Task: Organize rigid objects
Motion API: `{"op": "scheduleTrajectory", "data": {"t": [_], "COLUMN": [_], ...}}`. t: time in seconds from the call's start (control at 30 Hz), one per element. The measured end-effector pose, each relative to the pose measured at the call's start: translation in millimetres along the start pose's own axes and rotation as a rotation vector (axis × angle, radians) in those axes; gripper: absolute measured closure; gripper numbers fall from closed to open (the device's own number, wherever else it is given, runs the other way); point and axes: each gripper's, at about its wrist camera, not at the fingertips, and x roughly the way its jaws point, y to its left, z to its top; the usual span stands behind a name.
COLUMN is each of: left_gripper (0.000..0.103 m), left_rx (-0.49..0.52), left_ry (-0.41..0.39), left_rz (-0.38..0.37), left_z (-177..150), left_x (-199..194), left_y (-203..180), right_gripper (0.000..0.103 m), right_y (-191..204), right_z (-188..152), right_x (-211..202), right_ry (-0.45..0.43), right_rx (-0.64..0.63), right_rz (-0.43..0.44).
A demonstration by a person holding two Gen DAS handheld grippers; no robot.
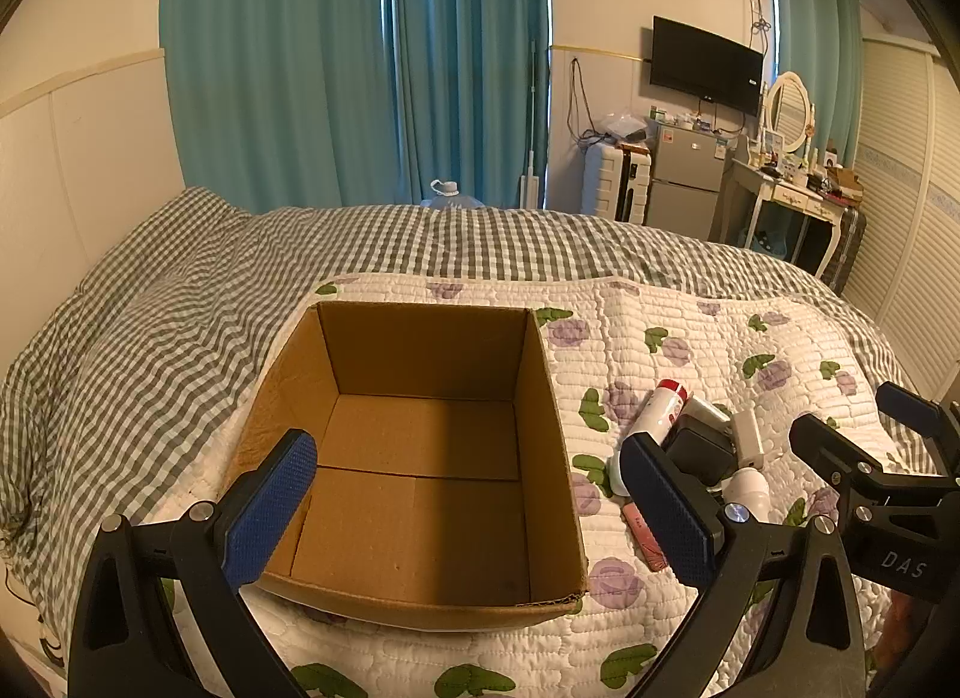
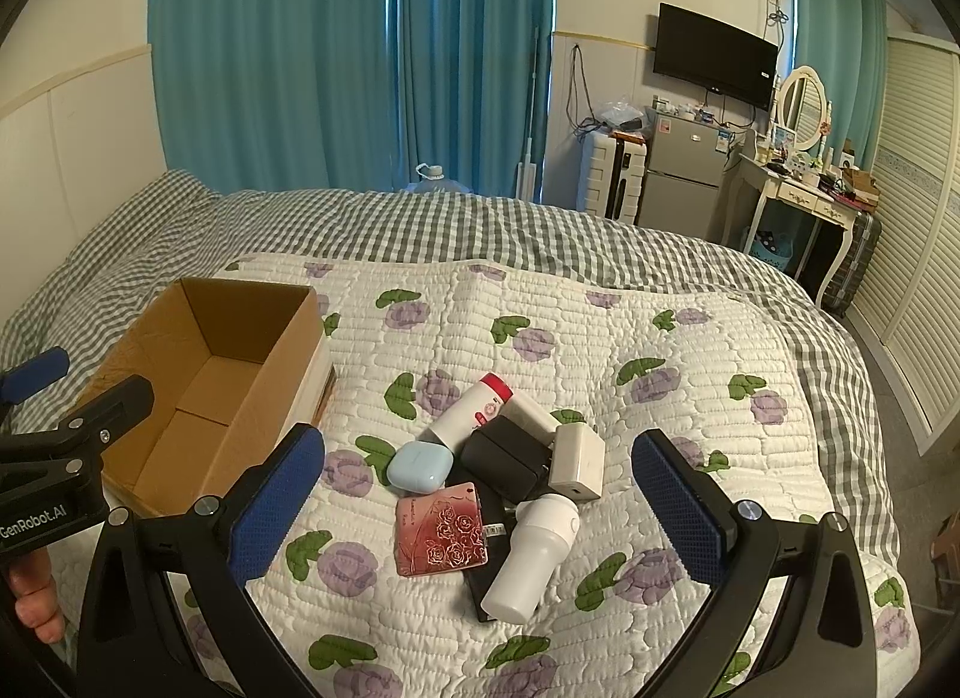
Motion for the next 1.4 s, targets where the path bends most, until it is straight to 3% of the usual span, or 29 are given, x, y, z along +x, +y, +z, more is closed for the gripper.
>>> {"op": "scheduleTrajectory", "data": {"t": [0.5,0.7,0.87,1.17,1.23,1.4], "left_gripper": [0.0,0.0,0.0,0.001,0.001,0.001], "left_rx": [0.02,0.042,0.074,0.147,0.154,0.245], "left_ry": [-0.03,-0.031,0.034,0.202,0.225,0.199], "left_rz": [-0.016,-0.056,-0.105,-0.098,-0.088,-0.046], "left_z": [8,14,4,-43,-52,-64], "left_x": [-16,-24,-5,58,69,82], "left_y": [-13,-42,-82,-135,-139,-150], "right_gripper": [0.0,0.0,0.0,0.0,0.005,0.017], "right_y": [-5,-22,-47,-90,-92,-85], "right_z": [8,22,25,-3,-11,-21], "right_x": [-14,-36,-39,10,24,58], "right_ry": [-0.013,-0.017,0.016,0.152,0.187,0.279], "right_rx": [-0.006,-0.037,-0.1,-0.08,-0.071,-0.07], "right_rz": [0.006,-0.009,-0.076,-0.115,-0.103,-0.037]}}
